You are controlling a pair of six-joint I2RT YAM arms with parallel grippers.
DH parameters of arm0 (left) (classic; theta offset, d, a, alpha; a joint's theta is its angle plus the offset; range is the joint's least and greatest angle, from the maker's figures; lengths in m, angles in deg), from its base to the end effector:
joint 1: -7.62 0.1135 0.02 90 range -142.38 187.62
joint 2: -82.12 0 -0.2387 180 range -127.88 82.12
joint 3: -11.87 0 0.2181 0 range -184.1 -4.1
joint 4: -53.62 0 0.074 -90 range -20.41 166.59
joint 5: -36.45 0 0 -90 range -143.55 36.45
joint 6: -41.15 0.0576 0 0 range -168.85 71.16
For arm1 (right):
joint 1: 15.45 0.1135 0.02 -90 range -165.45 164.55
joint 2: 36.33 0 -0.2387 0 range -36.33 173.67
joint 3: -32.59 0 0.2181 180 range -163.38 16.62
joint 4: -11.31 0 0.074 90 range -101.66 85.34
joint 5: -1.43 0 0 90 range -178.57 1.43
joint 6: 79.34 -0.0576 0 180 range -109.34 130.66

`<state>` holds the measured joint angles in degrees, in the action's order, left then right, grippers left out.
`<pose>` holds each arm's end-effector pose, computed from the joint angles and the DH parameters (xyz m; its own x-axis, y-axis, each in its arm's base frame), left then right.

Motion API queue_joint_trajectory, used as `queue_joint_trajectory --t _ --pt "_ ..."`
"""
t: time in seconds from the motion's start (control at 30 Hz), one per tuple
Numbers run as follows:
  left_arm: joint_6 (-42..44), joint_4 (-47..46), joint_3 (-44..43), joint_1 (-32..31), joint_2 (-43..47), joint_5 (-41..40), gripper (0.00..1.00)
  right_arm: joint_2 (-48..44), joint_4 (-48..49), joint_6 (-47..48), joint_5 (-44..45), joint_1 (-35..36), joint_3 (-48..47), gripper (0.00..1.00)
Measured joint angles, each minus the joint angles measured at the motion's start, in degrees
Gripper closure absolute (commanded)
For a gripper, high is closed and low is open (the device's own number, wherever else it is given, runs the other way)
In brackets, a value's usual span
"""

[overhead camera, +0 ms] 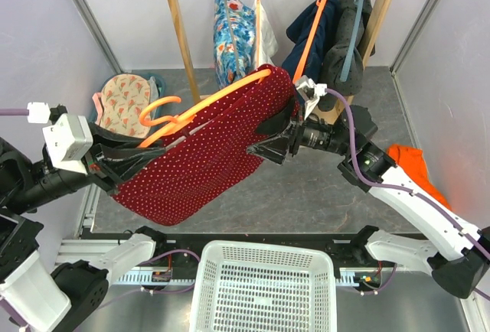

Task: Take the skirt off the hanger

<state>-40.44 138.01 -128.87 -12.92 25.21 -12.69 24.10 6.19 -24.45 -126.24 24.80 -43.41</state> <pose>0.0155 -0.0461 0.5292 0.1194 0.0734 -0.9901 0.8699 0.4731 0.1399 0.1527 0.1754 0.4013 -0.4447 0.2200 -0.8682 -0.8732 0.1092 0.4749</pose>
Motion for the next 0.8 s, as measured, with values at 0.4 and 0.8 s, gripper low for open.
queue_joint_trajectory --t 0.4,0.8 --pt "0.50 0.68 -2.80 0.57 0.76 6.10 0.98 -17.46 -21.70 22.03 22.77 0.42 -6.58 0.02" --pt "2.12 3.65 -2.67 0.57 2.01 9.27 0.98 -16.11 -27.39 30.42 28.02 0.42 -8.52 0.11"
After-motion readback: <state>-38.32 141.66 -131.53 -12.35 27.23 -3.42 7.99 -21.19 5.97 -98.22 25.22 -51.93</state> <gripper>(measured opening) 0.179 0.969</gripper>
